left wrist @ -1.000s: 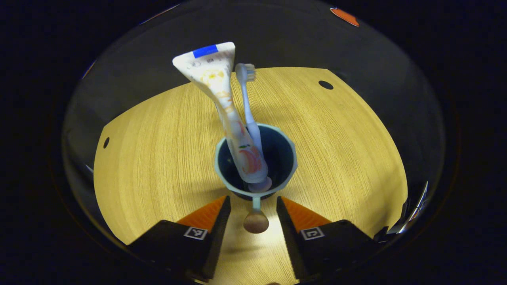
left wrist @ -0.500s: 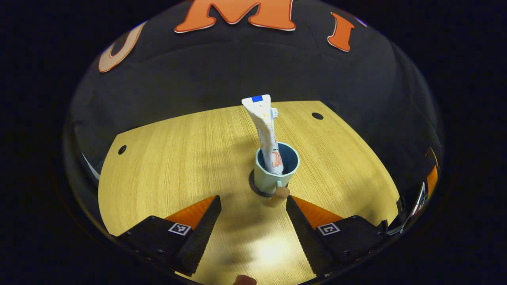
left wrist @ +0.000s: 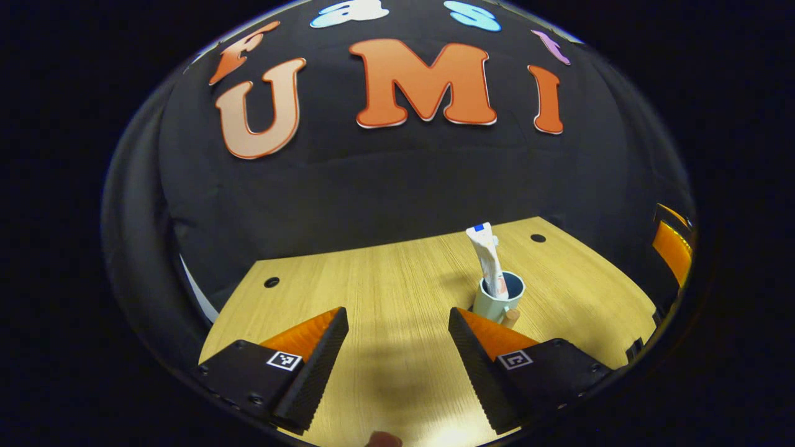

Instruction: Put the toothbrush and toothpaste on the desktop into the cup, then pick up the cup and place it on the coaster on the desktop.

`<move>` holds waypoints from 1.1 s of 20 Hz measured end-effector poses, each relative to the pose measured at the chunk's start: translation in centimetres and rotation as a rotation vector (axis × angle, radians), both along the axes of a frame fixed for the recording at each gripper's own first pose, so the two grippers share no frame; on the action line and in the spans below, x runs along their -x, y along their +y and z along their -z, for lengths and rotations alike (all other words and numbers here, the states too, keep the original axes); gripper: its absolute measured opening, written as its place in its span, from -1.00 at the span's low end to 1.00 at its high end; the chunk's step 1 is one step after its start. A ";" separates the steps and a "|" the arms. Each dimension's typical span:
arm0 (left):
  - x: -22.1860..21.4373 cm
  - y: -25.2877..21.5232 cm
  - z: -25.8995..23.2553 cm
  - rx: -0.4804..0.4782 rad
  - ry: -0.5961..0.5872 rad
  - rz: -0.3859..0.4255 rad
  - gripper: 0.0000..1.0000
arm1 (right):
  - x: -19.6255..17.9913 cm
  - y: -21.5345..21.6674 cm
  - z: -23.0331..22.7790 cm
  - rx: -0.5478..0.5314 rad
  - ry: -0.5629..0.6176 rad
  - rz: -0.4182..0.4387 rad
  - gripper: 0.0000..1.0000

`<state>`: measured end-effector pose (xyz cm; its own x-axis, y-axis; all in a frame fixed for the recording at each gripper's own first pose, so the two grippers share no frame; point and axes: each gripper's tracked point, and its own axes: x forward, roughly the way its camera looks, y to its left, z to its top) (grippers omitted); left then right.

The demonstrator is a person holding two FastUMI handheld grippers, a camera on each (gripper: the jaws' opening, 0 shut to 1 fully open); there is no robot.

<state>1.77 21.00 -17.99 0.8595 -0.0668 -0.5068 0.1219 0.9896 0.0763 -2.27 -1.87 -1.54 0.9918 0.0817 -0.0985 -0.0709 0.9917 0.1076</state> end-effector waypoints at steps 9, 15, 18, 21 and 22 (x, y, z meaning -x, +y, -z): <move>2.9 4.7 -6.8 0.021 -0.374 -0.063 0.95 | -3.6 7.6 -1.7 0.046 -0.137 -0.064 0.89; 2.9 4.9 -6.1 0.018 -0.408 -0.064 0.94 | -4.3 9.8 -1.3 0.057 -0.141 -0.102 0.89; 2.7 4.8 -6.3 0.028 -0.438 -0.072 0.94 | -4.4 9.7 -1.2 0.056 -0.141 -0.091 0.89; 2.7 4.3 -6.4 0.045 -0.472 -0.074 0.94 | -4.7 9.4 -0.7 0.055 -0.134 -0.082 0.89; 2.7 4.2 -6.5 0.047 -0.481 -0.078 0.94 | -4.7 9.4 -0.6 0.056 -0.133 -0.082 0.89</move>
<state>-0.95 25.21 -11.53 0.9988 -0.0061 -0.0487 0.0091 0.9981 0.0611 2.42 7.54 -0.91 0.9867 0.1606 0.0263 -0.1615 0.9862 0.0365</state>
